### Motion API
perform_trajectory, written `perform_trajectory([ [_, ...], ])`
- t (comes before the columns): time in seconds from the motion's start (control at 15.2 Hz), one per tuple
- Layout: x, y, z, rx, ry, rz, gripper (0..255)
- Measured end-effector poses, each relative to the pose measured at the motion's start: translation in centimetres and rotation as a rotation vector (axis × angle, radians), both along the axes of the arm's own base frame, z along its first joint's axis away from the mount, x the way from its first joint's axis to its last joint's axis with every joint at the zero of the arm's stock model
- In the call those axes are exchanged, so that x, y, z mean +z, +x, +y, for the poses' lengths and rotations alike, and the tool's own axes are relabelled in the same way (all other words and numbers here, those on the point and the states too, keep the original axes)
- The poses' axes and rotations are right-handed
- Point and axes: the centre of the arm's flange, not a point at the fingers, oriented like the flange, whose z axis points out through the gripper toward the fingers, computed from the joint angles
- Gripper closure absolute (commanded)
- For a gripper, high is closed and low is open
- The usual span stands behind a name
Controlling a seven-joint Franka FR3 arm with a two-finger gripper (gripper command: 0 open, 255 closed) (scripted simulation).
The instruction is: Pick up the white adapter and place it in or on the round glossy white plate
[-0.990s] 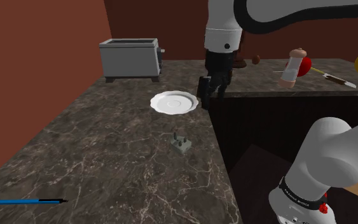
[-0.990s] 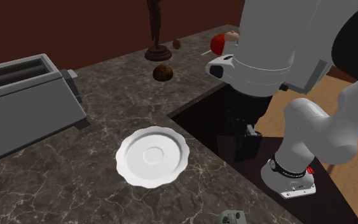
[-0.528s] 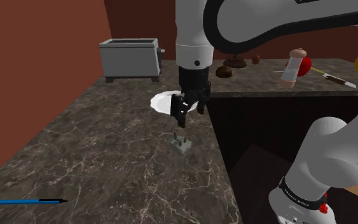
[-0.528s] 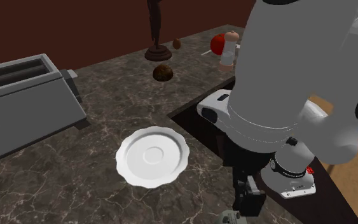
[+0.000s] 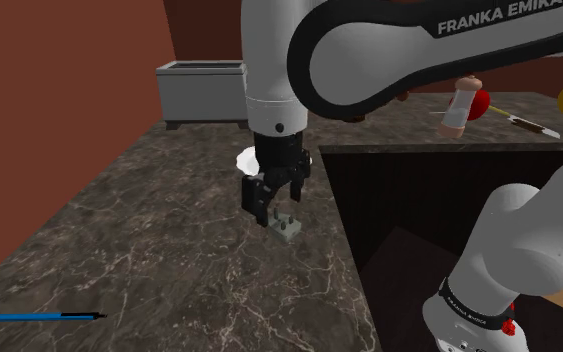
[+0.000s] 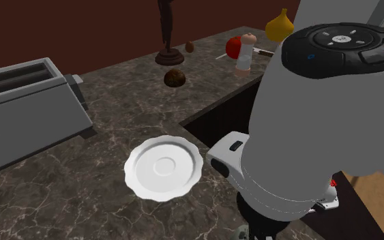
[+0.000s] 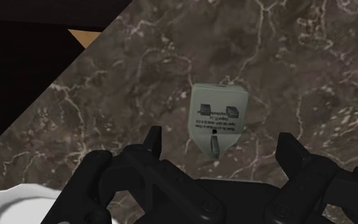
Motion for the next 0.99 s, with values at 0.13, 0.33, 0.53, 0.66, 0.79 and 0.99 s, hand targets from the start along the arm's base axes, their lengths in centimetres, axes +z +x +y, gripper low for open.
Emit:
perform_trajectory([
  [0.13, -1.2, -0.1, 0.0, 0.0, 0.0, 0.0, 0],
  [0.33, -2.3, -0.1, 0.1, 0.0, 0.0, 0.0, 0],
  [0.53, -2.4, -0.1, 0.1, 0.0, 0.0, 0.0, 0],
  [0.66, -2.5, -0.1, 0.1, 0.0, 0.0, 0.0, 0],
  [0.79, -2.5, -0.1, 0.1, 0.0, 0.0, 0.0, 255],
  [0.99, -2.4, -0.1, 0.1, 0.0, 0.001, -0.002, 255],
])
